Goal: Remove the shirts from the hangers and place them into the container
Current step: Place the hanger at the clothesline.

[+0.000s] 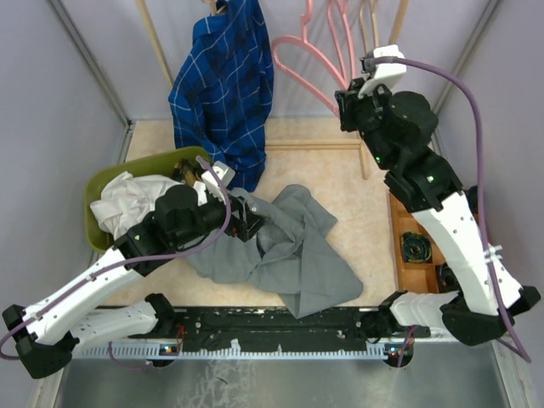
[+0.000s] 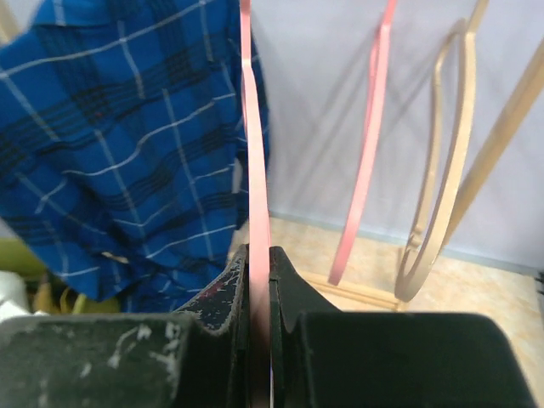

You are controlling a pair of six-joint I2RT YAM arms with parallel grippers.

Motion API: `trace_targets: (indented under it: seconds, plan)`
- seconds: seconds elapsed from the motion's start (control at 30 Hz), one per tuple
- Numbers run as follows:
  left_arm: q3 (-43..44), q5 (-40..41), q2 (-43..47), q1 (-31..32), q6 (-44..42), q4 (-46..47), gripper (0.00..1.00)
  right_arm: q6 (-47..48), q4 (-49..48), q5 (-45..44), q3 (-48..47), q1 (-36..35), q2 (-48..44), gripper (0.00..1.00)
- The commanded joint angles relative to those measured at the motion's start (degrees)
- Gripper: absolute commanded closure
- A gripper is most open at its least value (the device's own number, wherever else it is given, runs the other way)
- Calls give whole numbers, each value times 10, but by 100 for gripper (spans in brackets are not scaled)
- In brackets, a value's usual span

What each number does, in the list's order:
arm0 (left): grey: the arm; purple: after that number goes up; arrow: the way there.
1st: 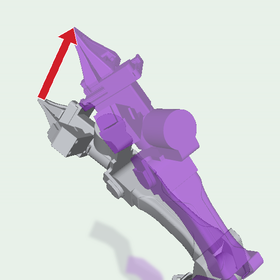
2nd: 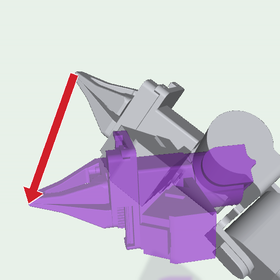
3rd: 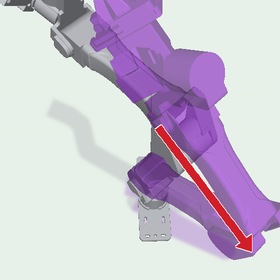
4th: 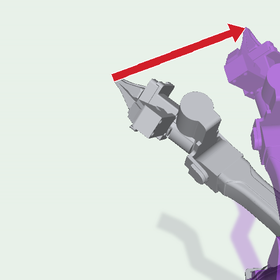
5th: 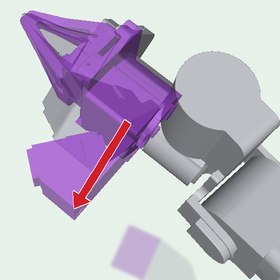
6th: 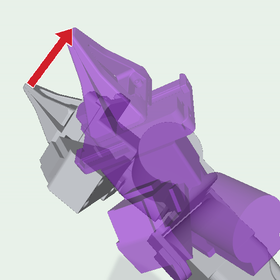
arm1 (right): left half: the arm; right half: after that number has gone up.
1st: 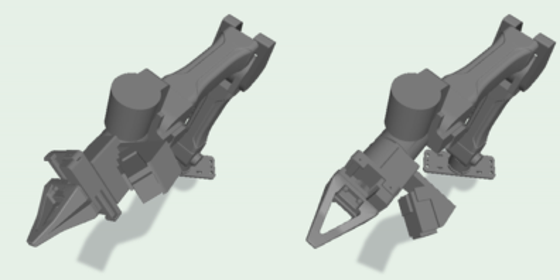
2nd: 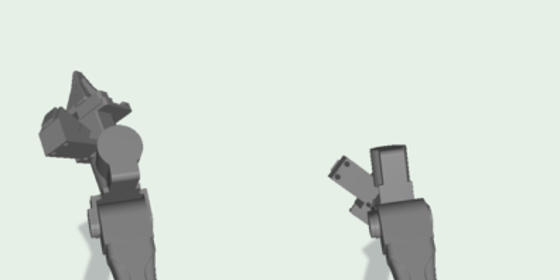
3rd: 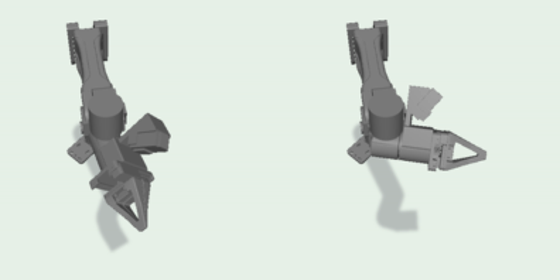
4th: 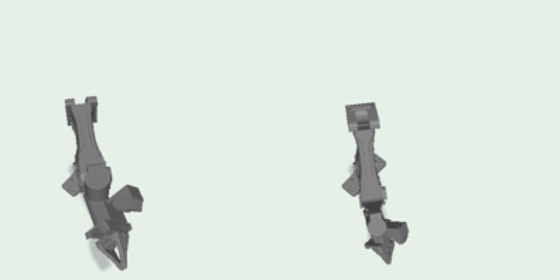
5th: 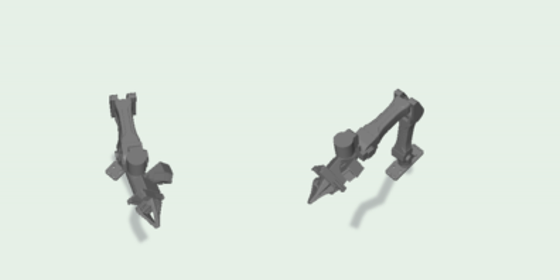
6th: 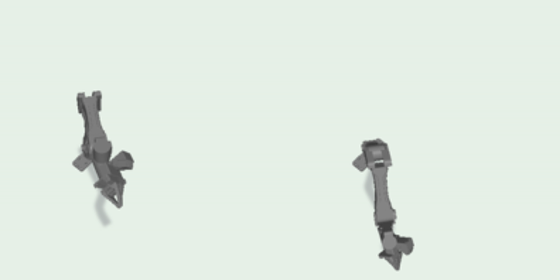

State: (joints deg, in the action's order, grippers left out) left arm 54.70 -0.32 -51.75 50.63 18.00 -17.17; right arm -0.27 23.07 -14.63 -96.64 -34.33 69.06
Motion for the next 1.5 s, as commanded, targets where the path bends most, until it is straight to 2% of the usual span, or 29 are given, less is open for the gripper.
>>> trace_targets:
  seconds: [0.0, 0.13, 0.3, 0.47, 0.73, 0.9, 1.0, 1.07, 1.17, 1.3, 1.37, 1.47]
  plan:
    - [10, 13, 7, 2, 1, -20, 7, 39, -75, -134, -60, -17, 25, 100]
    - [8, 15, 7, 2, 1, -23, 6, 41, -73, -145, -96, -17, 51, 100]
    - [9, 12, 4, 2, -1, -21, 5, 38, -81, -136, -100, -18, 59, 100]
    - [9, 9, 2, 2, -1, -19, 5, 47, -98, -162, -106, -18, 75, 100]
    - [11, 2, -3, 2, 2, -16, 5, 36, -26, -172, -206, -18, 162, 100]
    - [9, 2, 0, 2, 3, -22, 5, 18, 15, -163, -184, -18, 170, 98]
    - [6, 3, 2, 2, 4, -24, 5, 11, 8, -147, -149, -18, 145, 77]
    - [6, 4, 1, 2, 4, -24, 5, 9, -3, -133, -132, -18, 125, 67]
    - [8, 4, -2, 2, 4, -22, 4, 12, -12, -117, -124, -18, 102, 59]
    - [11, 7, -11, 2, 2, -23, 4, 11, 19, -66, -121, -18, 66, 38]
    - [13, 10, -15, 2, 2, -26, 4, 11, 12, -33, -77, -18, 30, 31]
    - [17, 22, -25, 2, 3, -32, 4, 12, -25, 34, 41, -18, -58, 25]
